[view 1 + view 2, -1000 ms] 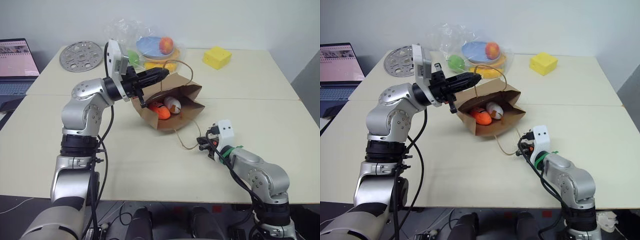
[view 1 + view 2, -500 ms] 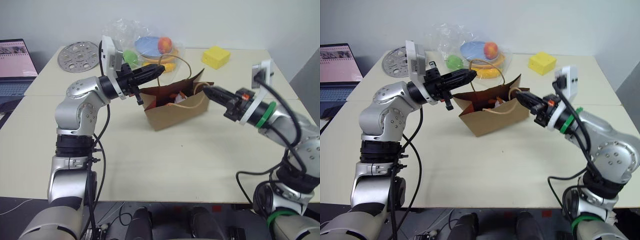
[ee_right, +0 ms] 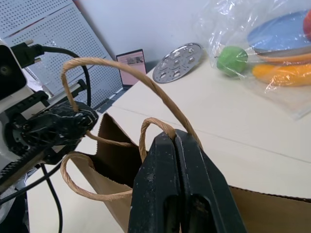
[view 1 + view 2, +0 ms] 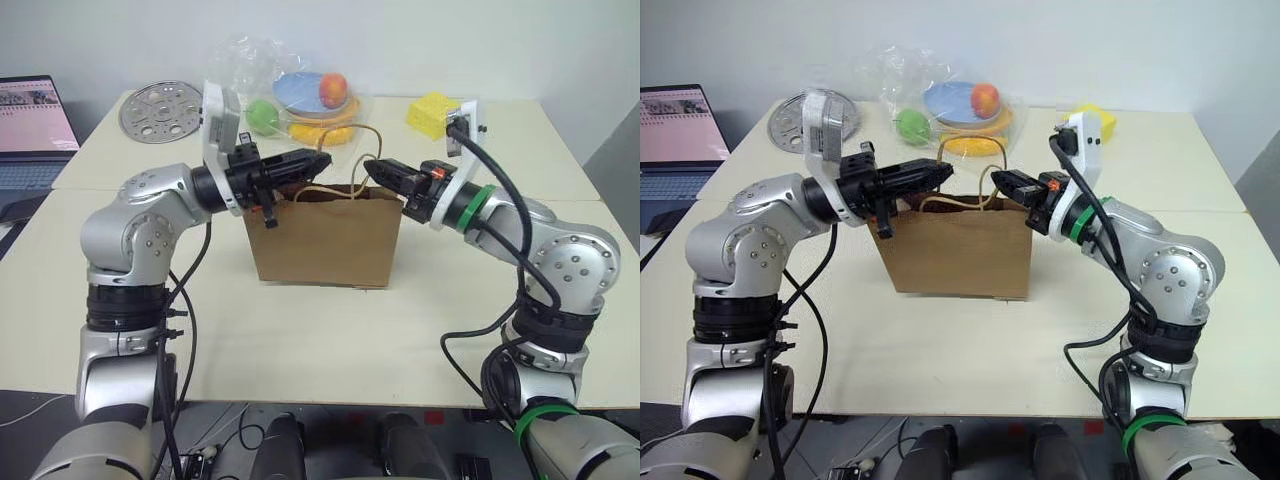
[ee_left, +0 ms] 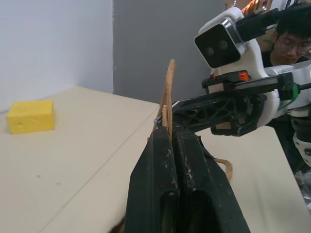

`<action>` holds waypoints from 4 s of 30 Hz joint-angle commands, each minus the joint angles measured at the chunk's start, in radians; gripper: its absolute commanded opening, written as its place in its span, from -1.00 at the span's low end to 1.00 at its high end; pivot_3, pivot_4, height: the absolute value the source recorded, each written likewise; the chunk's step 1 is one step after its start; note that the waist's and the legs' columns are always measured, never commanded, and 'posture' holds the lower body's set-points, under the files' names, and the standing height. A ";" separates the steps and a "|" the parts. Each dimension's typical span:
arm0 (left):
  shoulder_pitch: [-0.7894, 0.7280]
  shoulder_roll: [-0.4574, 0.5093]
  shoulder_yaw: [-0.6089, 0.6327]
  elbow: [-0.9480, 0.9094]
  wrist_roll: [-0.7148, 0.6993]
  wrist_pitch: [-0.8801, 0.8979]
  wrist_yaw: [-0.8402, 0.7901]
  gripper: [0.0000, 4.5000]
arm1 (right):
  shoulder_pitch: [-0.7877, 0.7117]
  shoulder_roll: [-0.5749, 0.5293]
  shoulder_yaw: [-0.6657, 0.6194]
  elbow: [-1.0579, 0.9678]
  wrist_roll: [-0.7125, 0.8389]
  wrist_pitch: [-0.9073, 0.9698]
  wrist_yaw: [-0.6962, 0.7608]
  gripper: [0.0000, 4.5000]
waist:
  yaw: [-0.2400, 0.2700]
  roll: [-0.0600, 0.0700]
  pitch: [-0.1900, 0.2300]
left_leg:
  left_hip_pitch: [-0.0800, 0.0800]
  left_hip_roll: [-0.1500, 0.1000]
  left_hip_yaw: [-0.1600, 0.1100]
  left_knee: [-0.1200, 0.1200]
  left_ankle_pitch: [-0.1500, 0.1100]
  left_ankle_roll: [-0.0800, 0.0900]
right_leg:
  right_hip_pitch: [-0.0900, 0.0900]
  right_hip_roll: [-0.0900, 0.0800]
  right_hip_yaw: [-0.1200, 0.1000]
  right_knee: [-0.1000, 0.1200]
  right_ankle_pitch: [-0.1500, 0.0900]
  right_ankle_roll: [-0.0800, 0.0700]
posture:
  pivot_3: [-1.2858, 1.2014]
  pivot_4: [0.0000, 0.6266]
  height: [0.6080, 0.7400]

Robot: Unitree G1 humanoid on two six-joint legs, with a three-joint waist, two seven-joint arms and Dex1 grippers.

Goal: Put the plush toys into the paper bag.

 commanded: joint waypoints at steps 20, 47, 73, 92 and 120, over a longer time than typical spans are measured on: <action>0.092 0.180 0.086 -0.125 -0.122 0.128 -0.053 0.31 | 0.036 -0.206 0.039 -0.070 0.028 0.031 0.105 0.03 | -0.001 0.000 0.000 | -0.001 0.000 0.000 0.000 0.000 0.000 | -0.001 0.000 0.000 0.000 0.000 0.000 | 0.03 -0.52 1.00; 0.737 0.077 0.190 -0.490 -0.029 -0.198 0.109 1.00 | -0.141 -0.740 0.114 0.012 0.156 0.083 0.562 0.99 | 0.011 0.000 0.001 | -0.001 0.001 0.004 -0.001 -0.001 0.001 | 0.001 -0.001 0.003 -0.009 0.001 0.000 | 0.03 -0.52 1.00; 0.570 -0.045 -0.069 -0.178 0.187 -0.501 0.028 -0.23 | -0.259 -0.765 0.161 -0.108 0.198 -0.088 0.787 1.00 | 0.024 0.000 0.001 | -0.002 0.001 0.003 -0.001 -0.001 0.001 | 0.000 -0.001 0.002 -0.009 0.001 0.000 | 0.03 -0.52 1.00; 0.242 0.051 -0.075 0.093 0.114 -0.436 -0.258 -0.99 | -0.213 -0.887 0.146 -0.034 0.031 -0.237 0.859 1.00 | 0.029 0.000 0.001 | -0.002 0.000 0.001 0.001 0.000 0.000 | 0.000 0.000 0.000 -0.007 0.001 0.000 | 0.03 -0.52 1.00; 0.052 0.115 -0.119 0.305 0.146 -0.521 -0.530 0.81 | -0.135 -0.957 0.112 0.007 0.049 -0.226 0.875 1.00 | 0.010 0.001 0.000 | -0.003 0.001 0.001 0.000 -0.001 0.001 | -0.002 0.000 0.000 -0.003 0.001 0.000 | 0.03 -0.52 1.00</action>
